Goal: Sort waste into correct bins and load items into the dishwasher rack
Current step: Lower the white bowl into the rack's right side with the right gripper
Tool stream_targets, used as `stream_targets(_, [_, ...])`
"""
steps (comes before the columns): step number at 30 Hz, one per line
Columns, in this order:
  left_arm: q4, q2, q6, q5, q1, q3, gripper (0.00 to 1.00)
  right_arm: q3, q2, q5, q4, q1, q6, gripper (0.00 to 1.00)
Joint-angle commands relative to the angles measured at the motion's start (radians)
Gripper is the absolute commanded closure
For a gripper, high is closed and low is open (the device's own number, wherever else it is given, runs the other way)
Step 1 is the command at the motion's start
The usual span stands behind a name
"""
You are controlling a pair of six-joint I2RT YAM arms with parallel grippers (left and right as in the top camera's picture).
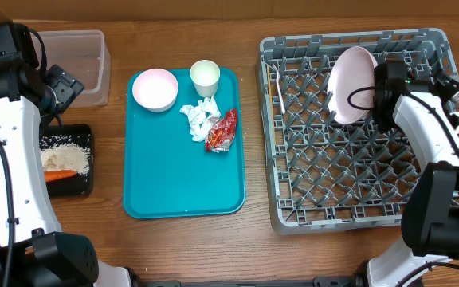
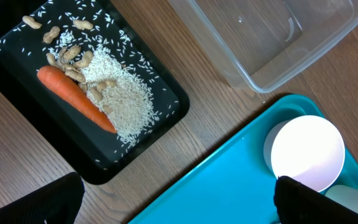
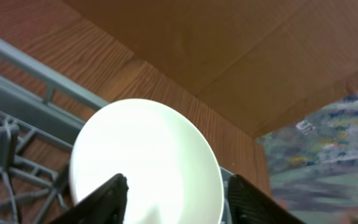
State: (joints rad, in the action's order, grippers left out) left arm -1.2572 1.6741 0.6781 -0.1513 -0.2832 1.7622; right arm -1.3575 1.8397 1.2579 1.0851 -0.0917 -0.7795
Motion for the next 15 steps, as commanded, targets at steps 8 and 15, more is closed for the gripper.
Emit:
stream_targets(8, [0.001, 0.003, -0.005, -0.013, 0.002, -0.003, 0.0, -0.227, -0.1, -0.474, -0.027, -0.066, 0.162, 0.29])
stream_targets(15, [0.002, 0.003, -0.005, -0.013, 0.002, -0.003, 0.0, -0.244, -0.106, -0.958, -0.002, -0.272, 0.317, 0.34])
